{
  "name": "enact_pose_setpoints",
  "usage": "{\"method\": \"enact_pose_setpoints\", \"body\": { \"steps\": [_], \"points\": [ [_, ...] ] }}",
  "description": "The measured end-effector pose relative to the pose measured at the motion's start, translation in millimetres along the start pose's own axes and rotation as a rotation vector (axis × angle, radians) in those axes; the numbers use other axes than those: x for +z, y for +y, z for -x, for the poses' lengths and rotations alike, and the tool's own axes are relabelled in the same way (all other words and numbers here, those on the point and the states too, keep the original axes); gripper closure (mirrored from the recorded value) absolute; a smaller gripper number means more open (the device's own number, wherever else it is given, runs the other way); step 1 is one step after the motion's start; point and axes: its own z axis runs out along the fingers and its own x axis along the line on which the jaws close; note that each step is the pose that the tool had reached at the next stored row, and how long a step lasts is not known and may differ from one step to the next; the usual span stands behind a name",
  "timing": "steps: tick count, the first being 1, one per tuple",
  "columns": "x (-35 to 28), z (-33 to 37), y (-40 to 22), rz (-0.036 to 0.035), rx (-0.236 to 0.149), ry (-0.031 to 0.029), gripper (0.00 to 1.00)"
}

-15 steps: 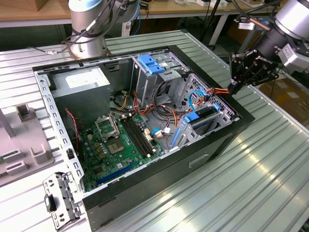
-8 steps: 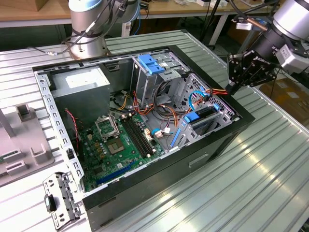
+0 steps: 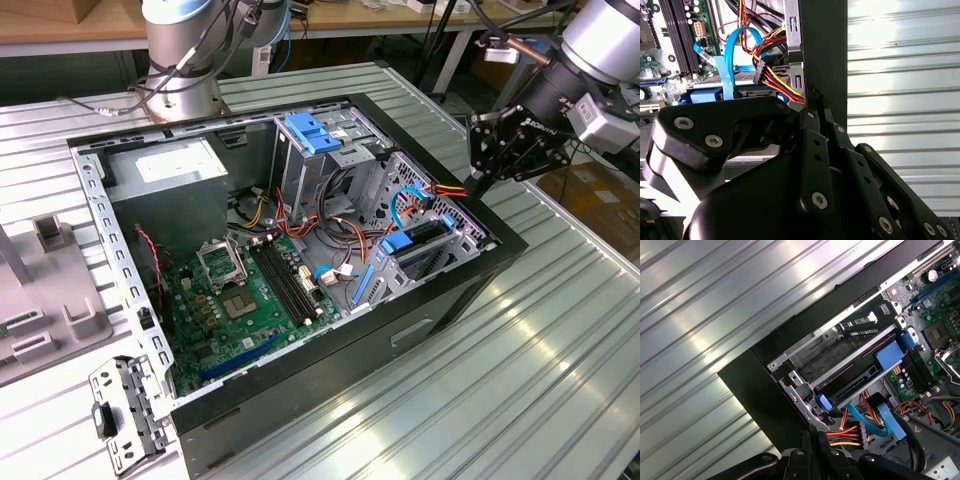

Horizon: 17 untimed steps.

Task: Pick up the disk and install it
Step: 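Insert the first disk wire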

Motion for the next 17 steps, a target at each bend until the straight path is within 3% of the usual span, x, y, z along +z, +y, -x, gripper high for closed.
{"method": "enact_pose_setpoints", "body": {
  "steps": [17],
  "points": [
    [0.5,5.0,3.7,0.0,0.0,0.0,0.83]
  ]
}}
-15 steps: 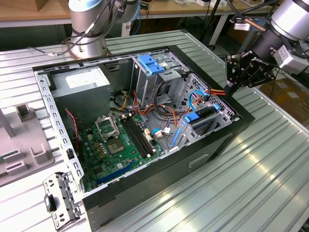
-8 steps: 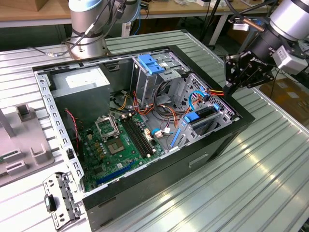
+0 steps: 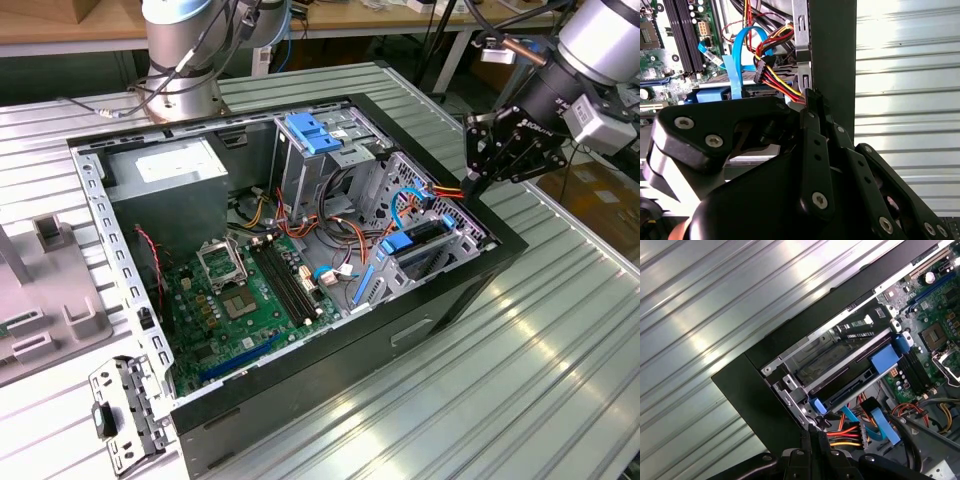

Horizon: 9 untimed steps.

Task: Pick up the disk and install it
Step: 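Insert the first disk wire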

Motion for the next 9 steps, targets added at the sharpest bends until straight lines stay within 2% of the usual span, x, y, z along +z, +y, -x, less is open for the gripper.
{"method": "enact_pose_setpoints", "body": {
  "steps": [9],
  "points": [
    [0.2,2.7,2.0,0.0,0.0,-0.0001,0.83]
  ]
}}
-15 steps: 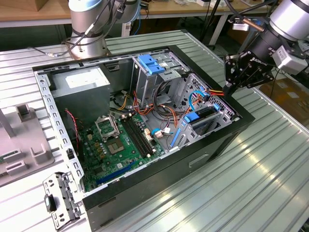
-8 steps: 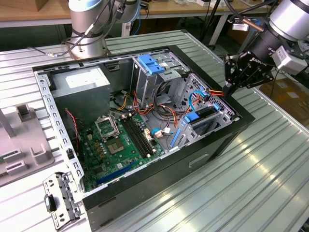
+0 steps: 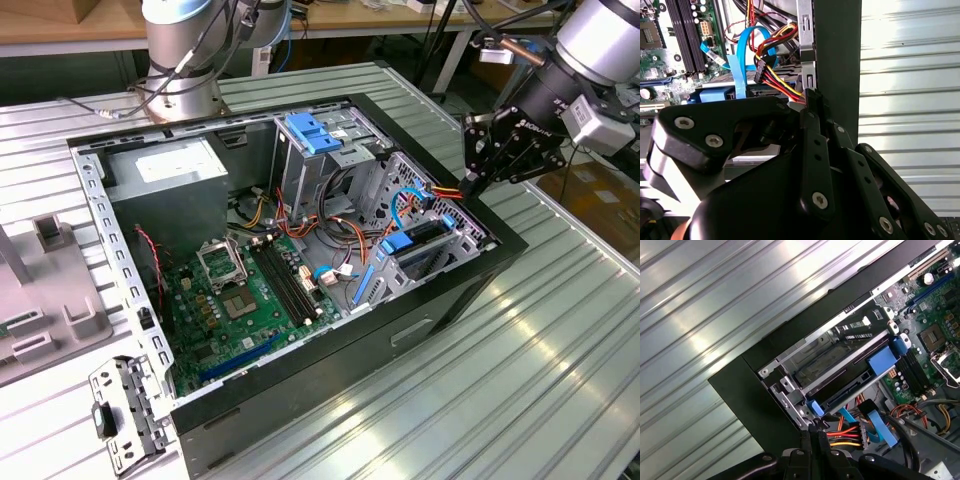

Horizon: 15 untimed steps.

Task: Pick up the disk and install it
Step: 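Insert the first disk wire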

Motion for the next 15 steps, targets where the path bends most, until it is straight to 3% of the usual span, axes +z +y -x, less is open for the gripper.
{"method": "enact_pose_setpoints", "body": {
  "steps": [15],
  "points": [
    [0.5,6.4,4.7,0.0001,0.0,0.0001,0.83]
  ]
}}
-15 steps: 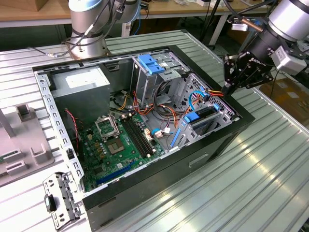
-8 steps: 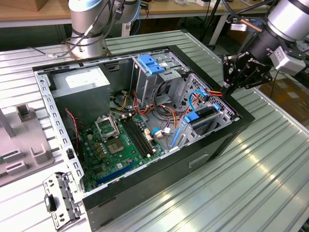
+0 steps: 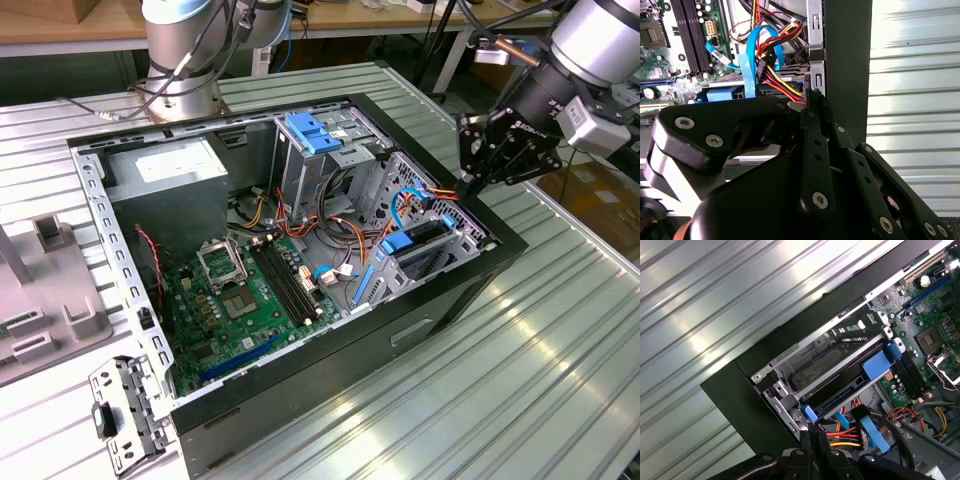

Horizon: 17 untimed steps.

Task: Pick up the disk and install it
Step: 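Insert the first disk wire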

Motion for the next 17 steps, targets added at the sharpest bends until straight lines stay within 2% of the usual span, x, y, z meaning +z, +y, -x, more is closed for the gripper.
{"method": "enact_pose_setpoints", "body": {
  "steps": [10,17],
  "points": [
    [0.5,5.5,4.1,0.0,0.0,0.0,0.83],
    [2.5,12.7,9.6,-0.0001,0.0,0.0,0.83]
  ]
}}
